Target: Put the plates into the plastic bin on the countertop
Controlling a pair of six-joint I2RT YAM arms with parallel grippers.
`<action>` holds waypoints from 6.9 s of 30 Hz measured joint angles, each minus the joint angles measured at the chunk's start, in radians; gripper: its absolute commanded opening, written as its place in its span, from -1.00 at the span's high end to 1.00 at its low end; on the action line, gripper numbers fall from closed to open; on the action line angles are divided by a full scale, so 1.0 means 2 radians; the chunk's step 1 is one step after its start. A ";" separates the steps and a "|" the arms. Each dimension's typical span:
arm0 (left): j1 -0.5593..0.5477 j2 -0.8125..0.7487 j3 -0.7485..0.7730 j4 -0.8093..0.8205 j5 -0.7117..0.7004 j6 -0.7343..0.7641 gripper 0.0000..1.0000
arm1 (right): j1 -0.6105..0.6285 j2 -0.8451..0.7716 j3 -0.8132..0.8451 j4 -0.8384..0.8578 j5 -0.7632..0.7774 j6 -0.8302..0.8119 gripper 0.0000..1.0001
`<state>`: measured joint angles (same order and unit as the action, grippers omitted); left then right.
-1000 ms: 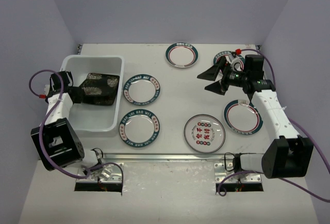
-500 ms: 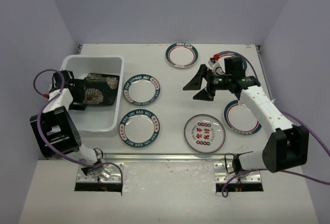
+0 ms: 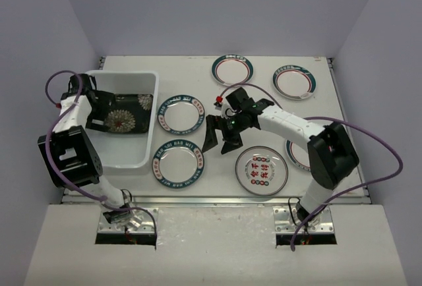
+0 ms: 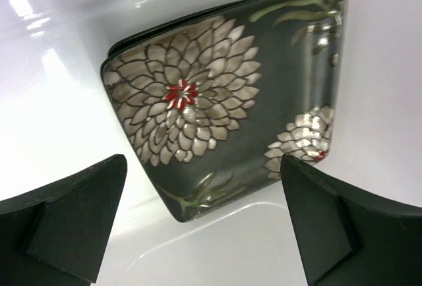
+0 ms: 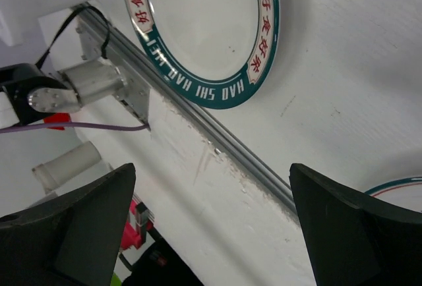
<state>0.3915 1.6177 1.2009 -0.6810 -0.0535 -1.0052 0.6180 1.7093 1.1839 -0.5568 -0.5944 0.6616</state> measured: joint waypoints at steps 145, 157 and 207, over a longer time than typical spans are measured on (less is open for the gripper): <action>-0.175 -0.301 -0.044 -0.006 0.155 0.145 -1.00 | -0.073 0.286 0.092 0.372 0.083 0.254 1.00; -0.220 -0.240 -0.037 0.024 0.286 0.206 -1.00 | -0.104 -0.002 0.081 0.068 0.146 0.020 1.00; 0.018 -0.127 -0.097 0.057 -0.015 0.067 0.29 | -0.259 -0.228 -0.055 -0.031 -0.030 -0.018 -0.98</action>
<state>0.4267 1.3634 1.0065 -0.5674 -0.0838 -0.8716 0.1002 1.2536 1.0740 -0.6195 -0.6536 0.6260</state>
